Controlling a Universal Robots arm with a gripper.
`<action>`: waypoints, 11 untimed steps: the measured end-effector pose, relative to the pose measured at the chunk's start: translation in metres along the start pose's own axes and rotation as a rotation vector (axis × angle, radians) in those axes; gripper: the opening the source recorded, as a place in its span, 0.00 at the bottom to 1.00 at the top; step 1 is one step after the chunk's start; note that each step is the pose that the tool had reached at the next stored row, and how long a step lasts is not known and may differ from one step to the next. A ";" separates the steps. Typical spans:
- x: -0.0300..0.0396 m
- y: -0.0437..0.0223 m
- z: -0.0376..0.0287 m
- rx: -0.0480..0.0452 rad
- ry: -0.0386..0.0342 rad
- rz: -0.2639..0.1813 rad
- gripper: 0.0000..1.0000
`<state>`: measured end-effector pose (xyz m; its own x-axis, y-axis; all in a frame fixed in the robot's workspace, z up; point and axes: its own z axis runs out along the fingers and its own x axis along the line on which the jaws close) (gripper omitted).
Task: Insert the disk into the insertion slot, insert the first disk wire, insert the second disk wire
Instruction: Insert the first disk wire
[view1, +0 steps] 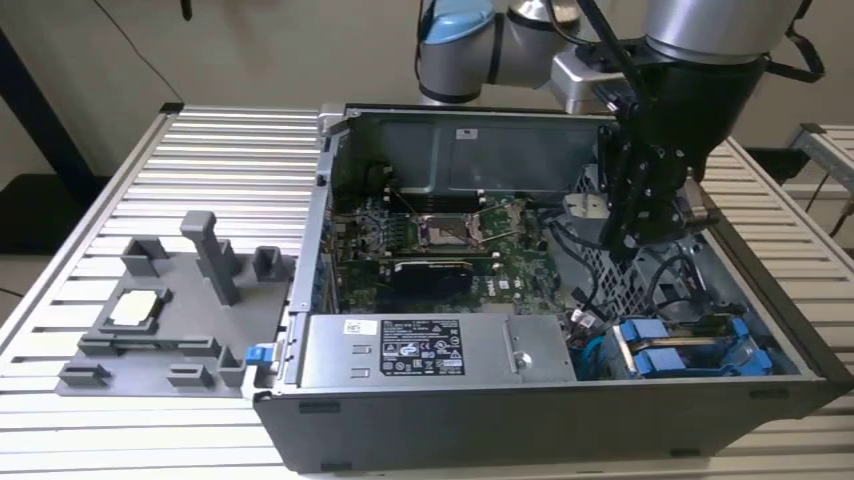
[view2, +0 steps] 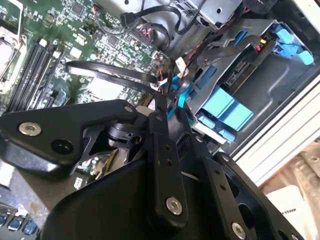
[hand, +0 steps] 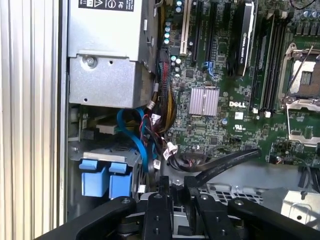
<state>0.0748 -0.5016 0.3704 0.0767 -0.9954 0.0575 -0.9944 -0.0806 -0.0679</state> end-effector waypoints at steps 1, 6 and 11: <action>-0.0005 0.0011 0.0006 0.0044 0.0034 -0.001 0.27; -0.0010 0.0025 0.0017 0.0117 0.0045 -0.001 0.27; -0.0011 0.0025 0.0017 0.0125 0.0045 -0.001 0.27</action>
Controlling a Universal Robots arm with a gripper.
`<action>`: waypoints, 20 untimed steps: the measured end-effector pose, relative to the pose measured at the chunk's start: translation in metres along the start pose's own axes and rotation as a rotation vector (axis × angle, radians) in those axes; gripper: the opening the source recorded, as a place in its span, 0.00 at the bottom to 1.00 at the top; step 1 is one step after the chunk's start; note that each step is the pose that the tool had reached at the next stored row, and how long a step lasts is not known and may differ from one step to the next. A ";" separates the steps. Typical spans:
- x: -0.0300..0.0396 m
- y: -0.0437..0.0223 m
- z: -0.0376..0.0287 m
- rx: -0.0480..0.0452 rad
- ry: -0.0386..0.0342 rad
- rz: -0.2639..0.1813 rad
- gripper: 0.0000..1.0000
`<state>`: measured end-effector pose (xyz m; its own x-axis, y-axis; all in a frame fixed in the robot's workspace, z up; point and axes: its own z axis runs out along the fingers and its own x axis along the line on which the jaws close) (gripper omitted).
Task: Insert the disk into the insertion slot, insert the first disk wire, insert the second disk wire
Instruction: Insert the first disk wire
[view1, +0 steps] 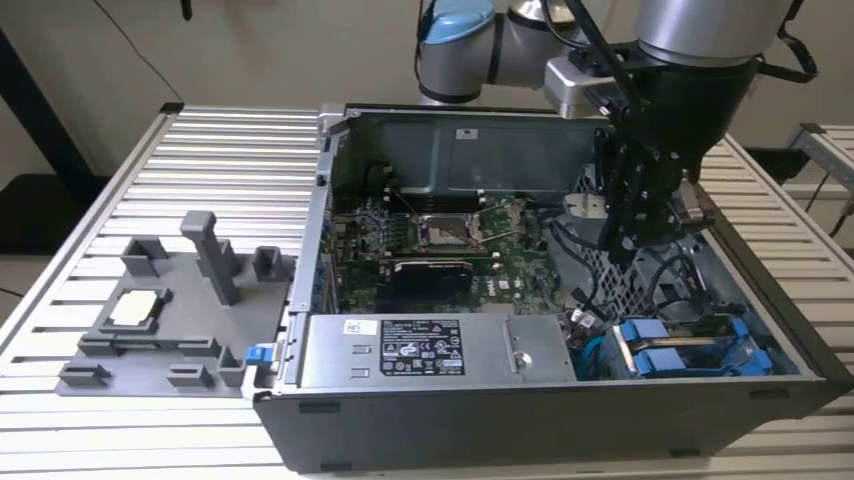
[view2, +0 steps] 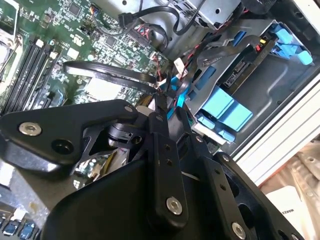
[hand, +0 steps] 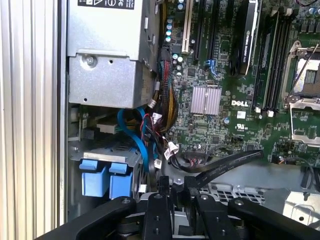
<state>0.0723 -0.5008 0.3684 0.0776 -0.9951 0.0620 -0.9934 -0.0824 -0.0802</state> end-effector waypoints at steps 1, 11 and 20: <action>-0.0001 0.0000 0.0000 0.0003 0.0001 0.000 0.27; 0.0000 0.0000 0.0000 0.0009 0.0001 0.000 0.16; 0.0000 0.0000 0.0000 0.0015 0.0001 0.000 0.16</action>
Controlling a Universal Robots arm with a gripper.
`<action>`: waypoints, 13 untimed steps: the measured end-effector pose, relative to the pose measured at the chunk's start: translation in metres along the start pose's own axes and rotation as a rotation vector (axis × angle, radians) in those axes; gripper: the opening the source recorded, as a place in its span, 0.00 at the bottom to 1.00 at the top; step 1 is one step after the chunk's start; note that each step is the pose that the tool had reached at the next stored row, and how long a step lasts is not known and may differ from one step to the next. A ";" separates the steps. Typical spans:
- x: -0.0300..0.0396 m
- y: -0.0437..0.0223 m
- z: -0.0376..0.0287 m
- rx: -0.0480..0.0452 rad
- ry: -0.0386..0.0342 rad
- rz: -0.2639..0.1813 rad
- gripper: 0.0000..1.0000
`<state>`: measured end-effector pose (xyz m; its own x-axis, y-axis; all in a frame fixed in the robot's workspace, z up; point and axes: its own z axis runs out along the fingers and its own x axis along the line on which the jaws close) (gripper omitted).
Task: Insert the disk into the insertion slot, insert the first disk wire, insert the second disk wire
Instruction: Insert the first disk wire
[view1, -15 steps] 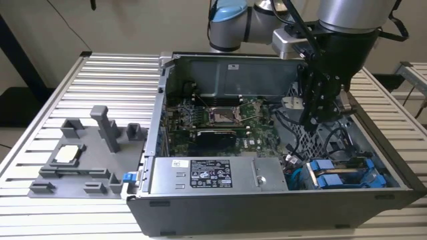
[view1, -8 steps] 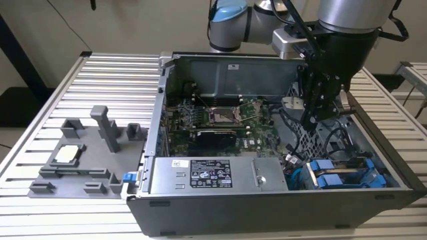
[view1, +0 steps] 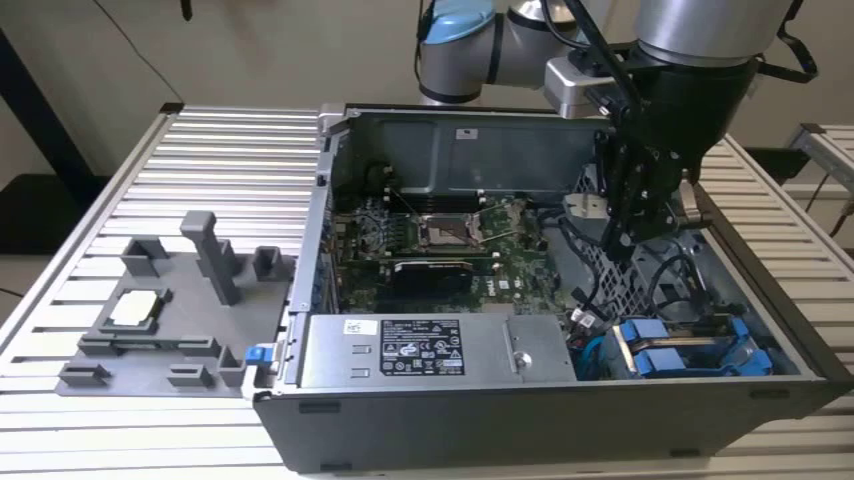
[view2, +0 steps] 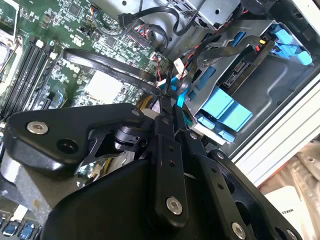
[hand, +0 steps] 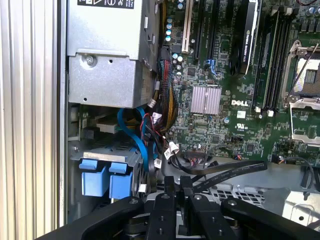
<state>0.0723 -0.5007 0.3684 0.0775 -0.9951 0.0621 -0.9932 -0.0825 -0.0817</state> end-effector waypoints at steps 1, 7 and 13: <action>0.0000 0.0000 0.0000 0.0001 0.0000 0.000 0.16; 0.0123 0.0005 0.0008 -0.0024 -0.0008 0.000 0.16; 0.0332 0.0001 0.0021 -0.0095 -0.0030 0.000 0.16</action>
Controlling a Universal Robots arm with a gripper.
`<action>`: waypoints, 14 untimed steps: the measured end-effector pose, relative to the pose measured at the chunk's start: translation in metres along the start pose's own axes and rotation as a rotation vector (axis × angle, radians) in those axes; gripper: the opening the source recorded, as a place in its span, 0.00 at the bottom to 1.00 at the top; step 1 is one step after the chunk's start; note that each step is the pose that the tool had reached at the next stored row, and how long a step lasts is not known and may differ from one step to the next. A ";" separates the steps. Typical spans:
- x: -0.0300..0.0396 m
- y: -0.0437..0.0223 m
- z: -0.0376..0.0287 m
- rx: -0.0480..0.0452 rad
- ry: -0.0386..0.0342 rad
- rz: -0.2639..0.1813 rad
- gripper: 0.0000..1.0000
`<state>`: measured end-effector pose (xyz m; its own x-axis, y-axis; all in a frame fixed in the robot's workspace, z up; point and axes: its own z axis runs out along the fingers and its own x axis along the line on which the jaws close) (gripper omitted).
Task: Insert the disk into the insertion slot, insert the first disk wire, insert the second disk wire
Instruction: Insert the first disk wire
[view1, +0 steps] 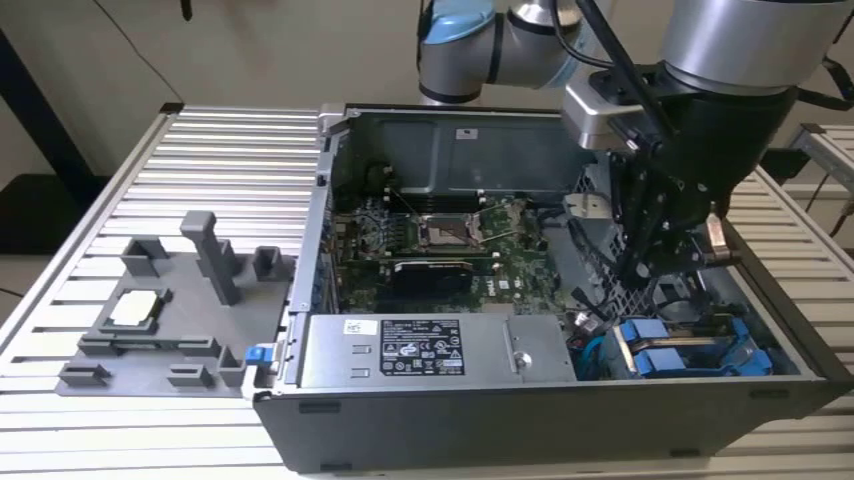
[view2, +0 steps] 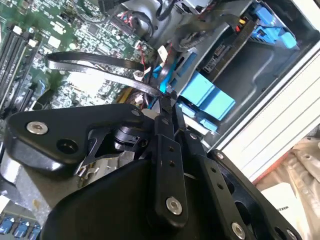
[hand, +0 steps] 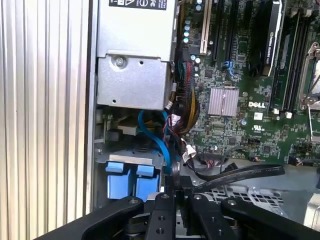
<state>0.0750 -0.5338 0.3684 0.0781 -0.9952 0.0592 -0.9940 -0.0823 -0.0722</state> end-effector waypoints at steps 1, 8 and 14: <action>0.0033 -0.0003 0.0002 -0.0013 -0.0006 0.000 0.16; 0.0179 -0.0082 0.0017 -0.0143 -0.0109 0.000 0.16; 0.0277 -0.0174 0.0030 -0.0259 -0.0188 0.000 0.16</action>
<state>0.0946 -0.5602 0.3683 0.0795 -0.9960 0.0405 -0.9956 -0.0813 -0.0463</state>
